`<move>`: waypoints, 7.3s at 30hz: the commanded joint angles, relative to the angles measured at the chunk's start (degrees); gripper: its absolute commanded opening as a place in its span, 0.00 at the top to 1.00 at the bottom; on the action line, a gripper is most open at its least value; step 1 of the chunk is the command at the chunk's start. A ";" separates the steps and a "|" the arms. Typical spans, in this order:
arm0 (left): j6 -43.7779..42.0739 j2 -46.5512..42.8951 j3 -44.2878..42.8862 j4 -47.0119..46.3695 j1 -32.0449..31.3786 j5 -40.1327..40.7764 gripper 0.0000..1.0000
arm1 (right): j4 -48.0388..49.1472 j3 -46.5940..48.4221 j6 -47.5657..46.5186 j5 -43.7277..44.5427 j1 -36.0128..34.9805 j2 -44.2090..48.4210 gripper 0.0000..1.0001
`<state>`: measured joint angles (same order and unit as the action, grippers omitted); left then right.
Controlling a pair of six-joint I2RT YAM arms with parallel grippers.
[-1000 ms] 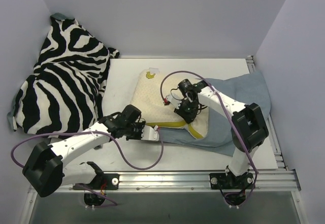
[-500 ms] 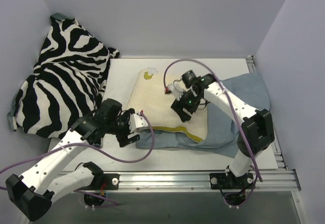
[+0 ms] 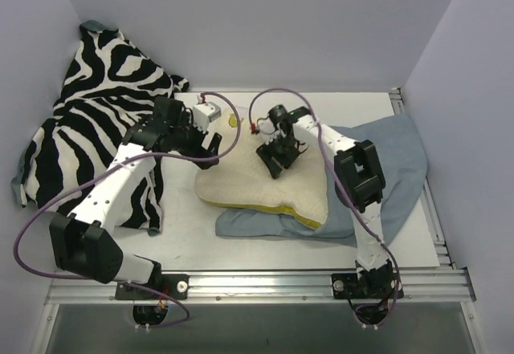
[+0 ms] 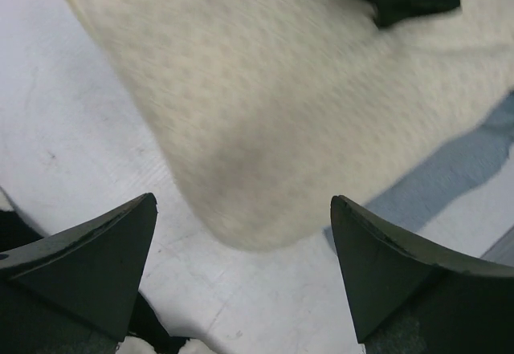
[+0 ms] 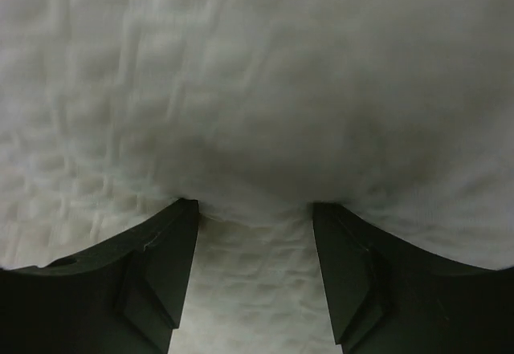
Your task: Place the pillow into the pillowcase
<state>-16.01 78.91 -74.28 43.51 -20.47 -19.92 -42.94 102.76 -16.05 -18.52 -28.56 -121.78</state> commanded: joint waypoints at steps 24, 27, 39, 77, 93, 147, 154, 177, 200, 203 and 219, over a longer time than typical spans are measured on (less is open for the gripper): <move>1.61 13.48 13.36 -5.19 12.19 -26.90 0.24 | 7.27 -25.52 -25.89 14.78 -14.33 16.74 0.43; 1.16 10.31 13.46 -4.75 15.01 -31.73 0.25 | 4.89 -22.18 -15.35 7.66 -11.97 24.02 0.40; -7.52 2.83 8.01 -13.69 0.98 -15.43 0.03 | -3.72 -8.87 -4.60 12.48 12.19 22.96 0.58; 23.12 34.29 -6.05 -46.66 -34.56 -1.96 0.21 | -10.22 -37.03 -14.62 -1.85 32.78 46.44 1.00; 53.81 32.02 2.20 -65.57 -26.29 -11.71 0.39 | -4.70 -45.99 -4.51 -16.54 17.22 43.93 1.00; -49.61 3.64 -9.31 -18.71 -20.47 -7.24 1.00 | -19.29 17.82 -6.44 -7.15 19.61 24.66 0.05; -59.66 -3.15 -0.96 -22.67 -28.57 -3.11 1.00 | -18.59 15.98 -12.16 -2.66 13.44 22.64 0.04; -61.16 -5.09 2.39 -26.28 -29.98 -2.75 1.00 | -30.44 13.68 -13.13 -5.89 14.58 17.28 0.90; -50.26 0.11 8.50 -42.45 -32.62 1.54 1.00 | 8.74 13.86 31.61 -22.52 -4.76 21.50 1.00; -43.09 -4.37 15.80 -44.82 -30.25 5.50 1.00 | 11.90 15.10 32.40 -22.17 -5.45 17.46 1.00; 9.68 4.06 19.27 -30.62 -2.12 7.28 0.50 | 12.80 17.67 25.21 -14.79 3.21 11.78 0.05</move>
<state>-18.24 82.41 -53.47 6.90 -25.78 -12.05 -26.89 122.98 11.27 -30.70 -32.75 -125.03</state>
